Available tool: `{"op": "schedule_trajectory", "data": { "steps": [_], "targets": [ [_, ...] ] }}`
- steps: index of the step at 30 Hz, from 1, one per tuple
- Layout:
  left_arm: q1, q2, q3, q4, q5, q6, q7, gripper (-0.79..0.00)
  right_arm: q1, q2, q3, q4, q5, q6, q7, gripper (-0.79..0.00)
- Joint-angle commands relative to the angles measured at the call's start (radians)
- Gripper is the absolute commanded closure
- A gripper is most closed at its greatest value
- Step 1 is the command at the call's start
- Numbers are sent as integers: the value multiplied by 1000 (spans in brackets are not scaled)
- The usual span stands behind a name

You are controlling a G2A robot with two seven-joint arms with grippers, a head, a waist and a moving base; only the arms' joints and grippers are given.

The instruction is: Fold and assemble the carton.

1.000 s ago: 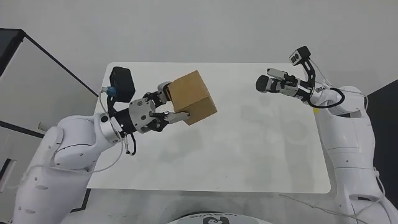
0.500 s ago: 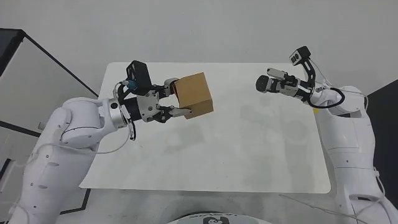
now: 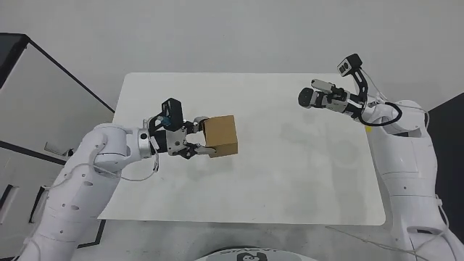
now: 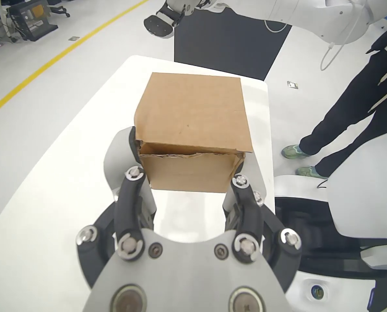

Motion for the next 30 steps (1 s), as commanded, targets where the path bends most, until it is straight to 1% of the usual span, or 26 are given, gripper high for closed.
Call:
{"op": "schedule_trajectory", "data": {
  "steps": [1,7,8,10,13,17,21,22,23,30],
  "targets": [
    [-1,0,1,2,3,2,2,0,0,0,0,0,0,0,0,-785],
    [-1,0,1,2,3,2,2,0,0,0,0,0,0,0,0,-785],
    [1,0,5,-4,28,15,-8,0,0,0,0,0,0,0,0,-785],
    [12,-1,34,2,54,-3,-10,0,0,0,0,0,0,0,0,-785],
    [0,-4,87,35,96,-3,9,0,0,0,0,0,0,0,0,-785],
    [-45,-11,159,102,162,-3,43,0,0,0,0,0,0,0,0,-785],
    [-86,-17,222,166,189,-3,102,0,0,0,0,0,0,0,0,-785],
    [-92,-18,234,194,187,-3,116,0,0,0,0,0,0,0,0,-785],
    [-101,-18,238,205,205,-3,110,0,0,0,0,0,0,0,0,-785],
    [-101,-18,238,205,205,-3,110,0,0,0,0,0,0,0,0,-785]
  ]
}}
